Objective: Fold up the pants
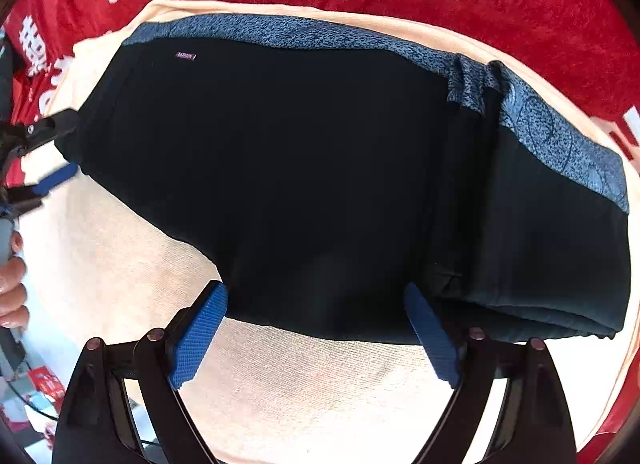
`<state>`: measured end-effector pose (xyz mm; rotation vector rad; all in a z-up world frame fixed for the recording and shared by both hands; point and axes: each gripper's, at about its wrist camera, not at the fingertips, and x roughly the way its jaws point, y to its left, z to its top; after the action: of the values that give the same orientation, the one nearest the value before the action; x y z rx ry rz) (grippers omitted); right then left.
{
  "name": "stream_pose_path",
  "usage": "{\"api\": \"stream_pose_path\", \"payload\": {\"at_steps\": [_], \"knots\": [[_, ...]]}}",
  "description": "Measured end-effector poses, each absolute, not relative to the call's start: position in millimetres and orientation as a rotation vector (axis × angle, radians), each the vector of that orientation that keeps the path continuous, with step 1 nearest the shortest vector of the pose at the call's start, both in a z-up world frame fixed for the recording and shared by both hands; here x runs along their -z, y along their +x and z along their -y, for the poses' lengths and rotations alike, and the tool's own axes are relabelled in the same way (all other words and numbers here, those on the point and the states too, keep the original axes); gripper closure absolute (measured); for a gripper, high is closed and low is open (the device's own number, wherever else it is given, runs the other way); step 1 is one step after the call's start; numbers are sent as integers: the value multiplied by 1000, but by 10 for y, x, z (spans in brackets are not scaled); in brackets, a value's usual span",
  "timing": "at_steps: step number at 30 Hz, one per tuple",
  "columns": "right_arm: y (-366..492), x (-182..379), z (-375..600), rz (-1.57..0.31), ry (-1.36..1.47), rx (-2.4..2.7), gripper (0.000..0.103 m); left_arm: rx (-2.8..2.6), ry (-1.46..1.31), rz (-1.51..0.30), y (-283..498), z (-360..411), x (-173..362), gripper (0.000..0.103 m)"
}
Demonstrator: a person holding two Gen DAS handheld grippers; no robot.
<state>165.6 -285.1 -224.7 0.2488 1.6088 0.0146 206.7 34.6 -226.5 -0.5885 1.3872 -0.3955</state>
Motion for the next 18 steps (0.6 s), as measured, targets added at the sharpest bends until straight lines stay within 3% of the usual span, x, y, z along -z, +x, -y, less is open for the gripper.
{"api": "stream_pose_path", "payload": {"at_steps": [12,18], "knots": [[1596,2258,2820,-1599,245,-32,11,411,-826,-1312,2231,-422,2304,0],[1596,2247,2857,-1600,263,-39,11,356,-651,-1319,2384,-143,2361,0]]}}
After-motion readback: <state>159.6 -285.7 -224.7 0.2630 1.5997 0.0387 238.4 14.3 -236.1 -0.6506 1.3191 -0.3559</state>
